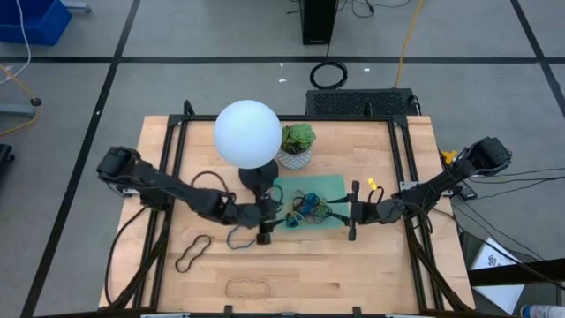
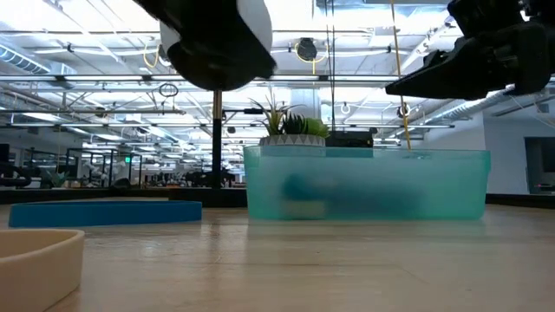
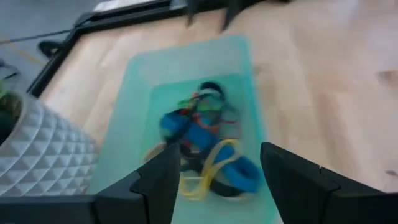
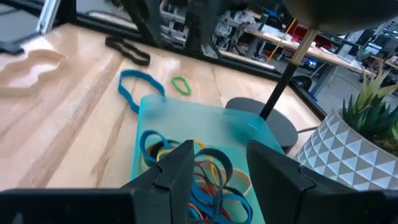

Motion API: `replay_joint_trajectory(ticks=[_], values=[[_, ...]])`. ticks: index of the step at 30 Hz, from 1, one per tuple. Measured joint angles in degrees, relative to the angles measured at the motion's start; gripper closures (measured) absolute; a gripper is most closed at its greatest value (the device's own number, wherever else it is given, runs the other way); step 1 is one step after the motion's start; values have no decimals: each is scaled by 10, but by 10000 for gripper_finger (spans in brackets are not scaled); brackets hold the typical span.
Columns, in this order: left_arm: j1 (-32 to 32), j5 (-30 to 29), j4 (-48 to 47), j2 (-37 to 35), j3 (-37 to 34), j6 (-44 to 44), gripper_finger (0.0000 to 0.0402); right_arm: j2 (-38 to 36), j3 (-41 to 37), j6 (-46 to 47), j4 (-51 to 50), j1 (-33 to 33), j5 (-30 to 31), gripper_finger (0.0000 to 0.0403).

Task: Pick and place rubber bands into bin
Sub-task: Put the blue rubber band into the blue bin

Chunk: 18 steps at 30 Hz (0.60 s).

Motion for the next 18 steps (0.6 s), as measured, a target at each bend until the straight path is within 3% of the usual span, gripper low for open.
replay_joint_trajectory(ticks=[9,18], values=[[-96,-36,-167,-52,38,-112,172,0,0,-5,-19,0,0,261],[-157,-41,-399,-42,55,-415,172,0,0,-5,-20,0,0,261]])
